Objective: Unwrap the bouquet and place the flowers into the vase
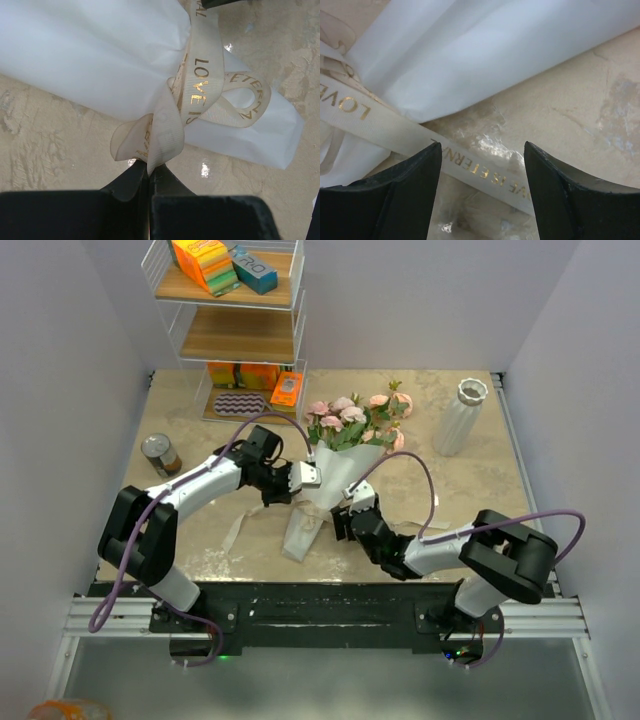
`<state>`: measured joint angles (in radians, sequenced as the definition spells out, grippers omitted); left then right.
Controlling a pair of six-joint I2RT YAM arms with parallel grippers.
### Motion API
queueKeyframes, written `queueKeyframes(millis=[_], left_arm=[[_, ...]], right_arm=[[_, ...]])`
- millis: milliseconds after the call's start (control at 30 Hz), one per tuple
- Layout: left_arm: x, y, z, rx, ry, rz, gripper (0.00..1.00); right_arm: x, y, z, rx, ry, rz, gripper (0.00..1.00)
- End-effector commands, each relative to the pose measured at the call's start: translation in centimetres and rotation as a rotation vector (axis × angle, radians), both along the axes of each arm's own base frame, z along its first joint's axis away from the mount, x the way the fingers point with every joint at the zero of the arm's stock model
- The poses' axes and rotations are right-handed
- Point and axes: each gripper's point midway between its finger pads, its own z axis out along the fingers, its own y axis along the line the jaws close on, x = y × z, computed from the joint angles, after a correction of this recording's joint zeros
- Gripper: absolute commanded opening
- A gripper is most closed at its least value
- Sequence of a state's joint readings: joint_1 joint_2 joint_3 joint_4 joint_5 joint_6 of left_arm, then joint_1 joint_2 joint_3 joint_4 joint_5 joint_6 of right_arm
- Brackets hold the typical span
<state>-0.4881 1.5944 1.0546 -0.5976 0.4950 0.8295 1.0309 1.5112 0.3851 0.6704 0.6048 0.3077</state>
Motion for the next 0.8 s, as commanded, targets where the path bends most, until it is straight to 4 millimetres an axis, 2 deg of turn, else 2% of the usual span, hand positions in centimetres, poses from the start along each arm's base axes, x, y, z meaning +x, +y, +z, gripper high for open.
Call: queueKeyframes(millis=[0,133,233,333,400,500,567,700,767], left_arm=[[0.3,-0.2,1.0,-0.044,-0.03,-0.015,0.0],[0.1,0.0,0.8,-0.037,-0.026,-0.02,0.0],[0.0,0.1,0.7,-0.038,-0.028,-0.022,0.0],[-0.1,0.1,0.6,-0.039,-0.024,-0.021,0.0],[0.0,0.0,0.5,-0.039,-0.024,-0.021,0.0],[0.1,0.0,0.6,-0.041,-0.023,-0.019,0.0],[0.1,0.0,0.6,-0.041,-0.023,-0.018,0.0],[0.1,0.0,0.6,-0.04,-0.022,-0.016,0.0],[0.1,0.1,0.7,-0.037,-0.024,-0.014,0.0]], right_arm=[[1.0,3.5,2.1,-0.008,-0.079,0.159,0.7],[0.3,3.8,1.0,-0.052,-0.043,0.197,0.74],[-0.6,3.2,0.6,-0.064,-0.029,0.187,0.78],[-0.9,2.0,1.1,-0.054,-0.039,0.145,0.8],[-1.1,2.0,2.0,-0.028,-0.053,0.152,0.81],[-1.7,2.2,1.6,-0.052,-0.041,0.205,0.81],[-2.1,3.0,1.0,-0.045,-0.008,0.238,0.81],[-2.5,3.3,-1.2,-0.077,0.025,0.251,0.8],[-2.3,3.4,-1.6,-0.088,0.02,0.253,0.8]])
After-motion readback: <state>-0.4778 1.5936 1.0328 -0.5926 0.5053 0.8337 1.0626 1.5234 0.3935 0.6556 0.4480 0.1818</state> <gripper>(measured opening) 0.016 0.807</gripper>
